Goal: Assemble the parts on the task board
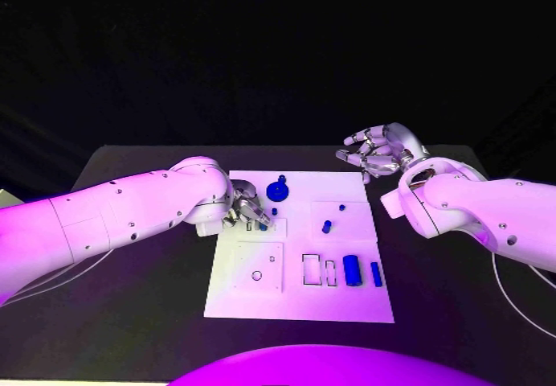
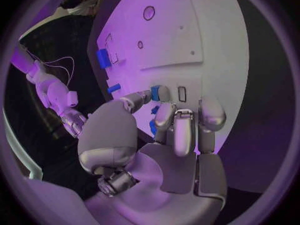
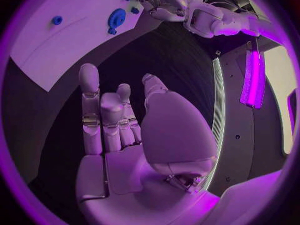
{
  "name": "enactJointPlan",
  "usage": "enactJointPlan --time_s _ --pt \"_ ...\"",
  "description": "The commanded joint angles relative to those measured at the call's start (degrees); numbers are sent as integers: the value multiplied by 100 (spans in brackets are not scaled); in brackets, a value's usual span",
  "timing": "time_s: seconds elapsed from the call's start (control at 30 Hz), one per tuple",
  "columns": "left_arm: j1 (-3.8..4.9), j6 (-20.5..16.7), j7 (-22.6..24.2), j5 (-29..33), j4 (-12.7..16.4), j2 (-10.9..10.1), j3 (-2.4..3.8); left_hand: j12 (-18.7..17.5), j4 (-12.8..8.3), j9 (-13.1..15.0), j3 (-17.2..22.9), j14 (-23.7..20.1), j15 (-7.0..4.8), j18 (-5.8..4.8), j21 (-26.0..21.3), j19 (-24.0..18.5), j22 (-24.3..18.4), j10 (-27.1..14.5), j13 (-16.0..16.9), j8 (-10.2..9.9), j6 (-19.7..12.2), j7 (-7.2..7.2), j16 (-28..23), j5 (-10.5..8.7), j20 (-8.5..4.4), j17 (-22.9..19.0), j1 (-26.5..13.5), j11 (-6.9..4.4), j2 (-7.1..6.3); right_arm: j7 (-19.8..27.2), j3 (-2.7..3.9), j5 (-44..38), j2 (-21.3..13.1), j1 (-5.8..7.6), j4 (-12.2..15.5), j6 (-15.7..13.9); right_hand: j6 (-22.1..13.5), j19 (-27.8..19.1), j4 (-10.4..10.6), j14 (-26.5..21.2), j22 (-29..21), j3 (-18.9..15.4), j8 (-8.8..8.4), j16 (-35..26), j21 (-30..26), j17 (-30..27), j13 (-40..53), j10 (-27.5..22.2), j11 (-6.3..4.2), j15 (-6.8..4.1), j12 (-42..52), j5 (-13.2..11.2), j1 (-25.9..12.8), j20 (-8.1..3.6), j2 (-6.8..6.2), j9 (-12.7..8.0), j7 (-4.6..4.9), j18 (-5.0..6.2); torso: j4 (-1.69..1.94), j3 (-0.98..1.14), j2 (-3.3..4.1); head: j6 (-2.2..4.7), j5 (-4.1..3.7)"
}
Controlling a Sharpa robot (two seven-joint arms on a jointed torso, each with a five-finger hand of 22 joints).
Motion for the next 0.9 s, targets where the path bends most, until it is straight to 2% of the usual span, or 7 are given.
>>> enactJointPlan --time_s 0.03,0.17,0.23,0.43,0.67,0.9 --pt "-18 31 41 -29 45 -11 -8 36 106 -3 -196 460 -34 -110 -29 48 2 36 15 -31 20 39 36 -34 -9 939 -79 -22 -21 59 1 -18 -3 -5 9 75 -23 -65 9 -75 -132 32 36 -134 -210 -83 -38 -54 -4 2 -30 -40 -79 -6 3 -9 37 103 1 -2 -1 19 -10" --pt "-18 10 44 -40 64 -35 -7 33 219 -7 -373 461 -34 -110 -31 54 4 35 22 -46 34 40 37 -35 -10 942 -95 -21 -40 66 1 -18 -5 -9 8 70 -43 -134 9 -130 -334 28 42 -328 -526 -203 -84 -87 6 11 -61 -61 -96 4 -3 -14 45 140 1 -4 -8 22 -11" --pt "-18 1 45 -47 74 -46 -6 40 294 -9 -477 464 -34 -113 -29 61 12 43 40 -54 44 40 42 -34 -9 953 -103 -21 -48 69 1 -18 -6 -11 7 69 -72 -187 9 -256 -509 26 67 -773 -763 -482 -185 -154 24 31 -132 -68 -107 25 -8 -19 60 156 3 -2 -5 26 -17" --pt "-18 -28 42 -79 125 -92 6 53 404 -10 -639 469 -33 -114 -27 69 20 56 71 -64 61 38 50 -38 -10 975 -100 -21 -69 87 0 -18 -10 -20 4 80 -127 -188 10 -369 -676 7 109 -1302 -940 -775 -317 -216 45 52 -202 -87 -122 47 -17 -24 80 156 -2 -3 -5 37 -12" --pt "-19 -113 41 -124 240 -186 69 56 425 -9 -685 468 -34 -116 -23 76 30 60 77 -66 64 36 48 -38 -10 968 -82 -23 -83 116 0 -18 -12 -33 -2 82 -256 -289 12 -601 -1021 -51 196 -1956 -1304 -968 -593 -428 116 125 -361 -106 -128 123 -8 -39 144 152 4 -2 -8 46 -16" --pt "-18 -198 46 -145 355 -266 181 38 471 -9 -760 462 -35 -115 -25 75 28 46 53 -74 58 39 40 -38 -11 947 -67 -21 -107 143 0 -16 -13 -47 -14 91 -340 -361 13 -751 -1439 -105 305 -2469 -1672 -1008 -1108 -508 175 197 -684 -116 -131 199 -1 -53 192 157 2 -2 -9 76 -10"
